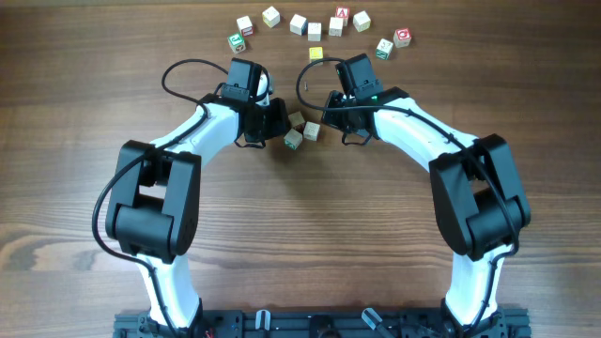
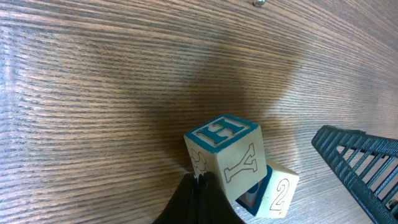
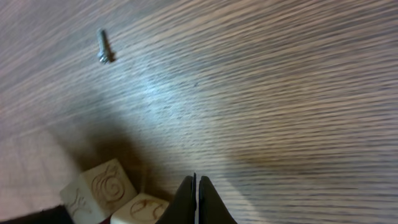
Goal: Form a circle
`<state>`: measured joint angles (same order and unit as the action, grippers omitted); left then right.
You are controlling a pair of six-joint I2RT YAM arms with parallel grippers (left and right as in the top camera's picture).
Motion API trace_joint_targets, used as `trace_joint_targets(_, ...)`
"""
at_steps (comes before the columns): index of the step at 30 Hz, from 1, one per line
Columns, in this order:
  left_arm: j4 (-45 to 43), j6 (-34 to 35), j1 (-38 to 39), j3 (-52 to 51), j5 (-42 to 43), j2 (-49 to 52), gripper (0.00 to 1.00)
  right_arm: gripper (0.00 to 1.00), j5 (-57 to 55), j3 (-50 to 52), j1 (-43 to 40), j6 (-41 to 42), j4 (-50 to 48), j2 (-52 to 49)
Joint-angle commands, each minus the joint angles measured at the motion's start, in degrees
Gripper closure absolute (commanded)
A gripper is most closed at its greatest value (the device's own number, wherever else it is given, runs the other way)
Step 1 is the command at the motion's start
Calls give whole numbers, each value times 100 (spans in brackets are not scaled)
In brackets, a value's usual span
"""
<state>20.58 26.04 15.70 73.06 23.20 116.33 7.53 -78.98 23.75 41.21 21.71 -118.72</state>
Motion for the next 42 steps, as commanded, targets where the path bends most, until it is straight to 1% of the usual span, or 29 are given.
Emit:
trace_joint_targets(1,-17,-26,17,-42,-72,-160,96,95,461,31,-2,-326,-39,-109)
trace_joint_targets(12,-15,-26,17,-42,-72,-160,96,95,1008,31,-2,-374,13,-109)
trace_joint_targets(37,-15,-26,17,-42,-72,-160,96,95,1056,31,-2,-380,-79,-109)
trace_joint_targets(42,-15,-26,17,-42,-72,-160,96,96,1060,31,-2,-520,-201,-109)
